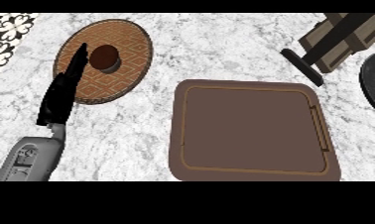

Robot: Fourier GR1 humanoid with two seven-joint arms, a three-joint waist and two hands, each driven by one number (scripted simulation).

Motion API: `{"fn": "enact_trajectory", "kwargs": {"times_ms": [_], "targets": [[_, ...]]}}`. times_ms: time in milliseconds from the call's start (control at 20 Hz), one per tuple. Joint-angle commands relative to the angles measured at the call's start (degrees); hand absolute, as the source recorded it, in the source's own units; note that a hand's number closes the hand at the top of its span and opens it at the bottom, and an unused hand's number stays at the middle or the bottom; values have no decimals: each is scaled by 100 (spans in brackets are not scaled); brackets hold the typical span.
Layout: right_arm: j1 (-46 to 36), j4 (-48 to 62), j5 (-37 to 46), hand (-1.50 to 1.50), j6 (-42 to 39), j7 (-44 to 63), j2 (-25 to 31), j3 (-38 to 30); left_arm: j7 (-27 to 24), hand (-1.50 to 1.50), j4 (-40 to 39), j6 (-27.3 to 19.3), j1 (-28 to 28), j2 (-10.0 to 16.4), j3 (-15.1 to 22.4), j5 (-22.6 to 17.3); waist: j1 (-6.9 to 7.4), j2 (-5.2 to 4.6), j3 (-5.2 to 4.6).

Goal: Pick the sweet potato from the tray and place it in the tiered basket

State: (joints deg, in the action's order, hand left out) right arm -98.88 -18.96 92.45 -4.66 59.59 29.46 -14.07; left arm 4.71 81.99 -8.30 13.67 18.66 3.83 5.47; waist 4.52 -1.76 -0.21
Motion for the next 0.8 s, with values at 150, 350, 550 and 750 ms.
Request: {"fn": "enact_trajectory", "kwargs": {"times_ms": [150,350,550,750], "targets": [[37,572,270,150,-92,98,401,80,-159,0,-106,-120,-165,-109,-18,90,-79,26,11],[-24,702,85,150,-270,-136,340,-84,1,0,198,-119,-282,-90,8,132,-105,77,16],[67,726,-255,150,-151,-570,667,-421,-222,0,-38,75,-289,-4,-196,-65,-152,58,15],[483,671,-538,150,334,-663,598,-689,51,0,44,-62,-98,-36,-185,84,-191,61,22]]}}
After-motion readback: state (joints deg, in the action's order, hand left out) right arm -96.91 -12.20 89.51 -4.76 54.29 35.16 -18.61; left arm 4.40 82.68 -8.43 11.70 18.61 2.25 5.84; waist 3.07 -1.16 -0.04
